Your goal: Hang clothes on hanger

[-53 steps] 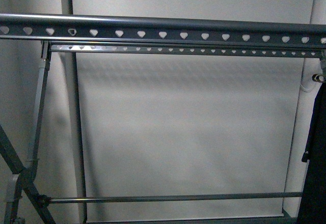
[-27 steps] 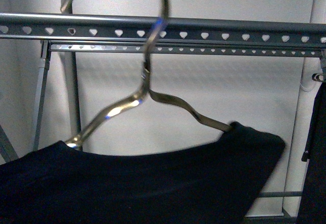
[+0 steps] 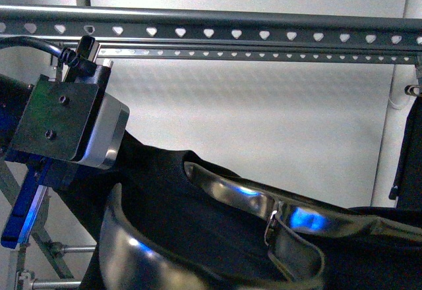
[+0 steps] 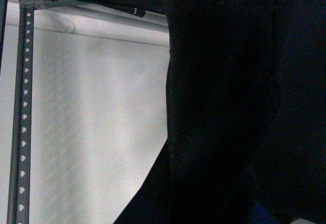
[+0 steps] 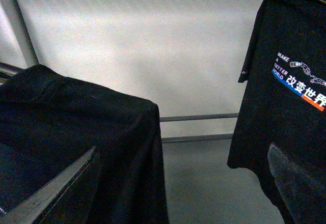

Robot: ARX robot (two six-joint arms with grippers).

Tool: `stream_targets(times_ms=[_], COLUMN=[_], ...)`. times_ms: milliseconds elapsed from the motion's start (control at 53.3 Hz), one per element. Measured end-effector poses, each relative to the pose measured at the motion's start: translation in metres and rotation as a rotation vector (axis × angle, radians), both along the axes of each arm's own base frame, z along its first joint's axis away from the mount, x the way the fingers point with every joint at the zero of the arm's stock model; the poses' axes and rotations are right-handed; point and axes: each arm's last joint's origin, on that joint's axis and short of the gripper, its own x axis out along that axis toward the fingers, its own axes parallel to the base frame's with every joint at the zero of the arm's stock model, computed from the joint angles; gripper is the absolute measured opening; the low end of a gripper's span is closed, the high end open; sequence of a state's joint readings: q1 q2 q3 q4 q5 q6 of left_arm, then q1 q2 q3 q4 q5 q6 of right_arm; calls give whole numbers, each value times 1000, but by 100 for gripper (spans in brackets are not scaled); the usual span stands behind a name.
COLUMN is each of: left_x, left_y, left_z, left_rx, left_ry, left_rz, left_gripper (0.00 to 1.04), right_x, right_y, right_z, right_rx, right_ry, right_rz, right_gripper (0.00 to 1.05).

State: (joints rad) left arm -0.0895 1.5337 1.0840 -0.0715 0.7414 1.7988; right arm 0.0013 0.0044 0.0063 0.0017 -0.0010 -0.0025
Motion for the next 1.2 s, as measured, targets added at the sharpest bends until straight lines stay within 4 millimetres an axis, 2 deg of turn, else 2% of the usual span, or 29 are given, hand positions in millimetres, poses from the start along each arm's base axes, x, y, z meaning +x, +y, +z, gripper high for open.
stream_targets(times_ms=[169,244,319,394,469,638,657,751,882,1051,1201], left_x=[0,1,0,0,1,1,1,1,1,1,1], left_y=[1,2,1,0,2,2,2,2,2,2,2], left_z=[0,0,0,0,0,0,0,0,0,0,0], left_rx=[13,16,16,16,17,18,18,18,18,18,21], left_ry=[-13,-15,-17,-15,-16,-17,-17,-17,-17,-17,-17], left_rz=[2,6,-1,-3,2,3,3,3,2,2,7], left_gripper=[10,10,10,10,10,10,10,10,10,10,10], right_x=[0,3,6,11,23,53,59,88,123,157,182], right_y=[0,-2,-9,-13,-18,-29,-30,-33,-29,-20,-13], right_z=[0,2,16,40,56,64,63,61,66,71,71], right_rx=[3,54,54,-68,-255,-610,-697,-969,-1151,-1221,-1196], right_ry=[2,66,169,209,245,316,298,220,129,78,94], right_rz=[10,235,502,745,797,948,975,1013,1005,967,933], right_gripper=[97,97,97,97,97,97,97,97,97,97,95])
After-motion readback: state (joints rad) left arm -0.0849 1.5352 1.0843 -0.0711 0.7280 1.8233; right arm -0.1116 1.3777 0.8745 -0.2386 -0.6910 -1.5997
